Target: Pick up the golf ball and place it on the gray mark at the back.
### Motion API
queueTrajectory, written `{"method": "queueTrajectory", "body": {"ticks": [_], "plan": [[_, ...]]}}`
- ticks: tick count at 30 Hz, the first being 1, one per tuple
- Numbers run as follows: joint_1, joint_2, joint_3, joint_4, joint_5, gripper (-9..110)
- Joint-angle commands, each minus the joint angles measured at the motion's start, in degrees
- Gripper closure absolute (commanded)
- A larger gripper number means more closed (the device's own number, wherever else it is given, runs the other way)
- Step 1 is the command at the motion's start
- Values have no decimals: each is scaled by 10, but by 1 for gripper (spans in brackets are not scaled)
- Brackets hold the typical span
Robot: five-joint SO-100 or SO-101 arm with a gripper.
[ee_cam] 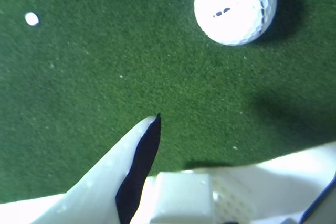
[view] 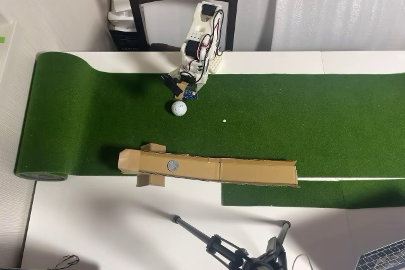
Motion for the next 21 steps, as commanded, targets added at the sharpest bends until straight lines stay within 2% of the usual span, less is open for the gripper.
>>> {"method": "queueTrajectory", "body": {"ticks": [1, 5, 10, 21], "plan": [[2, -1, -51, -46, 10, 47], [-3, -1, -52, -113, 9, 47], [-4, -21, -91, -110, 9, 47], [-36, -288, -285, -69, 0, 47]]}}
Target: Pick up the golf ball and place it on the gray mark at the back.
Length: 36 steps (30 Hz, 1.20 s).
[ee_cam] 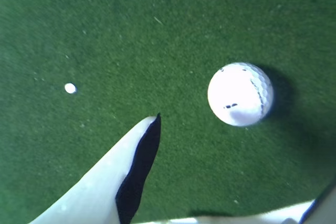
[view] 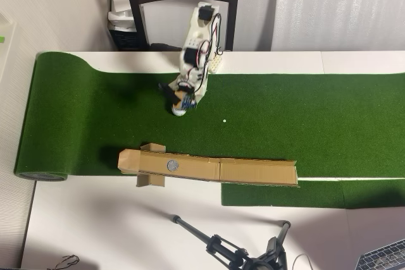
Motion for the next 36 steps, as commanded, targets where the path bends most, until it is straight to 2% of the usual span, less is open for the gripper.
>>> {"method": "queueTrajectory", "body": {"ticks": [1, 16, 26, 36], "plan": [[-13, -71, -100, 4, -4, 47], [-46, -124, -109, 4, -60, 47], [-34, -124, -73, -4, -110, 47], [25, -125, -44, -5, -169, 47]]}}
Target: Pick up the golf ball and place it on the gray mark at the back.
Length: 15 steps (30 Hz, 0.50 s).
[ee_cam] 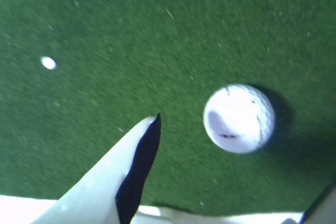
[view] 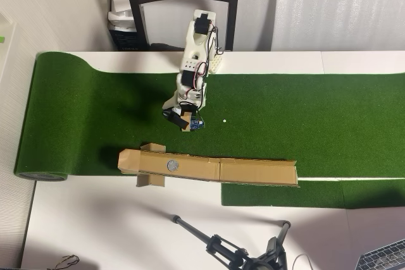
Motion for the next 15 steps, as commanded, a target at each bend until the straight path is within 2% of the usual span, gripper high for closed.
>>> {"method": "queueTrajectory", "body": {"ticks": [1, 15], "plan": [[25, 6, 3, -6, -32, 47], [54, 7, 71, -25, -65, 47]]}}
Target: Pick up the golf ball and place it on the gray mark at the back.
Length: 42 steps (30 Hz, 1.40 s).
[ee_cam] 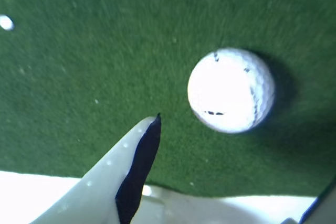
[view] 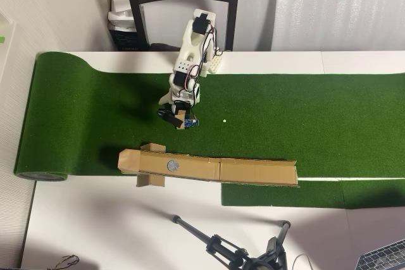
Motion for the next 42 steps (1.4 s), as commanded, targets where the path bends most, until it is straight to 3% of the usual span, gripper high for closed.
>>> {"method": "queueTrajectory", "body": {"ticks": [1, 18, 42], "plan": [[4, 7, 2, -24, -5, 47], [-4, 7, 33, -98, 2, 47], [-28, 7, 64, -99, 3, 47]]}}
